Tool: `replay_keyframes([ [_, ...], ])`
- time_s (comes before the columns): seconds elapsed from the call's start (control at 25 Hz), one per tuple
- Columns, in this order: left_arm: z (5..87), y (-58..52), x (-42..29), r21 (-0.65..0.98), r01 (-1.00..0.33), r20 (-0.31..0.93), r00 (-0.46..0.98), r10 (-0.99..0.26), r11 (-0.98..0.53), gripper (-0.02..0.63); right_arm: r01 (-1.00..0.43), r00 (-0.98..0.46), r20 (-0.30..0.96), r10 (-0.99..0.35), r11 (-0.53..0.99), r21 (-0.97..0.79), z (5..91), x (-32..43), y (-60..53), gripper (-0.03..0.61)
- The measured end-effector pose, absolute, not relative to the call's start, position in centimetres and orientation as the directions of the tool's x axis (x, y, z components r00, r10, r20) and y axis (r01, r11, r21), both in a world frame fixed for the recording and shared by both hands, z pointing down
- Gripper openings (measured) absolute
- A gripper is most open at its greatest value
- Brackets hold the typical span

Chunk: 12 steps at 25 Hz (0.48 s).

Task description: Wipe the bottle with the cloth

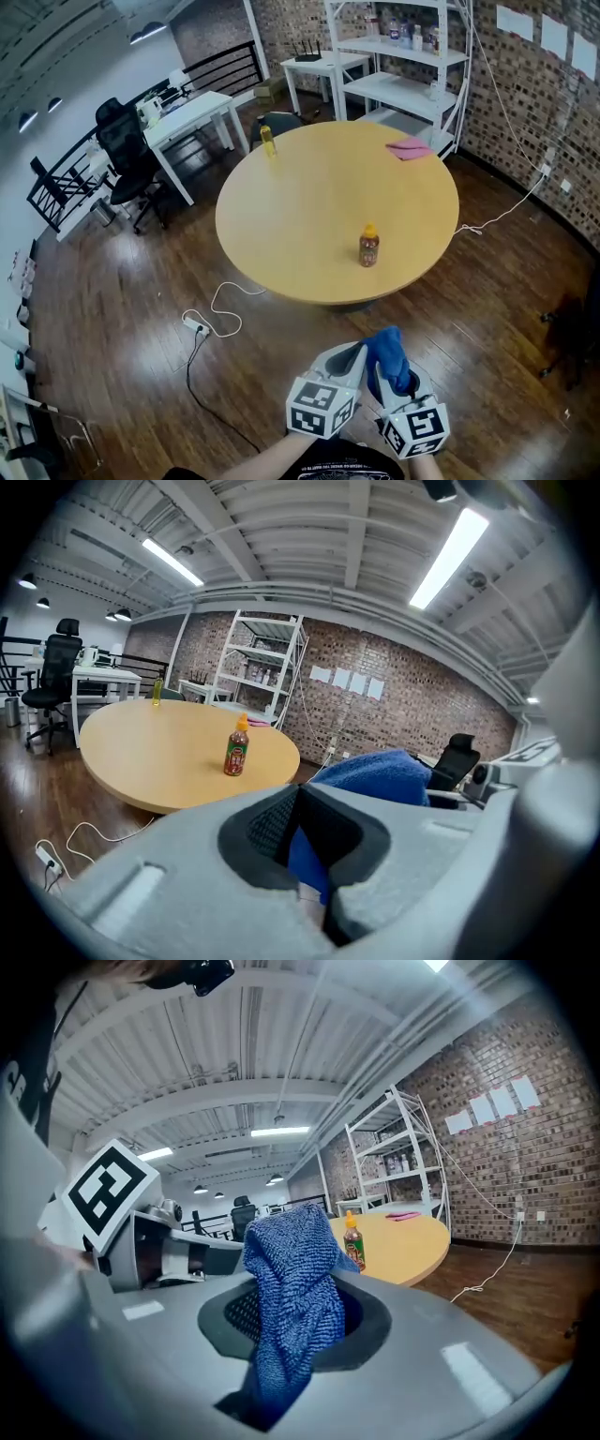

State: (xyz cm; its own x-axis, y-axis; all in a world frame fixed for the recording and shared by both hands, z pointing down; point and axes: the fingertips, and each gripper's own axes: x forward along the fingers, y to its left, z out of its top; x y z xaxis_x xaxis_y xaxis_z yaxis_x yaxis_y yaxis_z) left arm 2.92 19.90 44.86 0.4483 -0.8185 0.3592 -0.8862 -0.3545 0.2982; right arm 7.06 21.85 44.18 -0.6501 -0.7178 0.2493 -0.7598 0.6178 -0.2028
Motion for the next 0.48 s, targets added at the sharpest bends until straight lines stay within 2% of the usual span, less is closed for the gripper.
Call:
replay_keyframes([
  [0.16, 44.7, 14.7, 0.9, 0.289, -0.876, 0.345, 0.470, -0.812, -0.385, 0.003, -0.763, -0.646, 0.274, -0.712, 0.615, -0.199, 44.7, 4.8, 17.3, 0.083],
  [0.36, 43.9, 8.8, -0.1, 0.313, -0.805, 0.324, 0.589, -0.741, -0.503, 0.003, -0.742, -0.667, 0.302, -0.681, 0.643, -0.189, 44.8, 2.0, 12.6, 0.083],
  [0.48, 44.1, 6.2, -1.7, 0.307, -0.788, 0.319, 0.613, -0.722, -0.534, 0.003, -0.751, -0.657, 0.299, -0.692, 0.636, -0.179, 44.9, 0.3, 10.3, 0.084],
])
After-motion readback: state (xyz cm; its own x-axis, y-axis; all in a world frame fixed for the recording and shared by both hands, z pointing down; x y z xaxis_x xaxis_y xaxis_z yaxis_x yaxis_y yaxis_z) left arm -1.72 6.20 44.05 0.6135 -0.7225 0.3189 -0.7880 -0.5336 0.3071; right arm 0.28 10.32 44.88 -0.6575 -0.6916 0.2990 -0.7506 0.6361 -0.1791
